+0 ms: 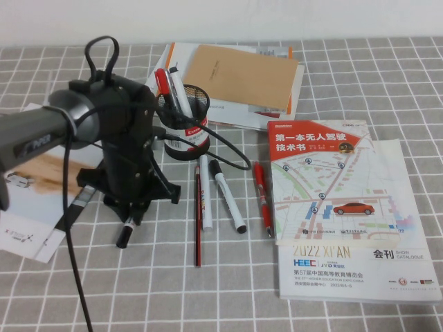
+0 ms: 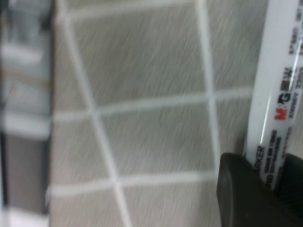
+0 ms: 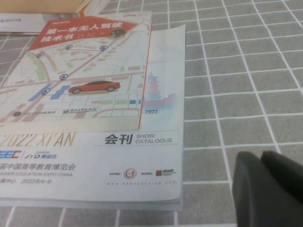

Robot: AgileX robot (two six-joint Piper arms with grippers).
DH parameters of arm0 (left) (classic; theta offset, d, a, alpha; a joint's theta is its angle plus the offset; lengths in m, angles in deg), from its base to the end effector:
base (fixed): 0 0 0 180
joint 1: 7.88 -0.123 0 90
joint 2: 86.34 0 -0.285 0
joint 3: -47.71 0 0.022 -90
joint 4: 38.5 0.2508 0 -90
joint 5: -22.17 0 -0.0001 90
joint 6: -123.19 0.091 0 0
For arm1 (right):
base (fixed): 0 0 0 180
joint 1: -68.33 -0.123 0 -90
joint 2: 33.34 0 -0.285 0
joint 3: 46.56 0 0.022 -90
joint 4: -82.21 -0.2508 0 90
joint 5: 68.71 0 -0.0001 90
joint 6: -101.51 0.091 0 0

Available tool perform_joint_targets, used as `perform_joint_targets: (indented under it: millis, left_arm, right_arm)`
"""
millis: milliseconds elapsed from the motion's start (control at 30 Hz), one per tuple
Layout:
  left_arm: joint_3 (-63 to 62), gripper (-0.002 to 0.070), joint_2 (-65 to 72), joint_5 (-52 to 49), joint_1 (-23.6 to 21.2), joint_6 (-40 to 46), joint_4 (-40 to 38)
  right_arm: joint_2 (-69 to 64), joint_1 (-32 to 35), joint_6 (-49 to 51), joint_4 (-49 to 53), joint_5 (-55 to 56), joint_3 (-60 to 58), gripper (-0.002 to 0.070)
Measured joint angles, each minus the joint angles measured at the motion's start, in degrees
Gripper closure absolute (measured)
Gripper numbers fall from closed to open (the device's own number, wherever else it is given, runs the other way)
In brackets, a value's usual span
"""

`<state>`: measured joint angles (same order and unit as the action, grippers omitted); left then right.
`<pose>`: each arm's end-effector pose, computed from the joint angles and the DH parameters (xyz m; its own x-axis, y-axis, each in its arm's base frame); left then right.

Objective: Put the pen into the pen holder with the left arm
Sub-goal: Pick up the pen on the table

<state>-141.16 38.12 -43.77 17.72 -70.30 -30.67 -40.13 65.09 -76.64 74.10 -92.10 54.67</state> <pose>0.3609 -0.1604 0.1792 -0.9641 0.2655 0.0006 0.2635 0.9563 0.1265 0.0510 0.0080 0.1688 -0.3342 0.1427 -0.9316 -0.0561 0.9837 0.1708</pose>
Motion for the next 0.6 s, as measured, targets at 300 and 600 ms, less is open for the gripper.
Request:
perform_joint_targets:
  millis: [300, 600]
  left_arm:
    - [5.1, 0.057, -13.8, 1.0, 0.0, 1.7, 0.1]
    - [23.2, 0.057, -30.6, 44.8, 0.0, 2.2, -0.3]
  right_arm:
    - [0.0, 0.0, 0.0, 0.0, 0.0, 0.0, 0.0689]
    - [0.0, 0.0, 0.0, 0.0, 0.0, 0.0, 0.0689]
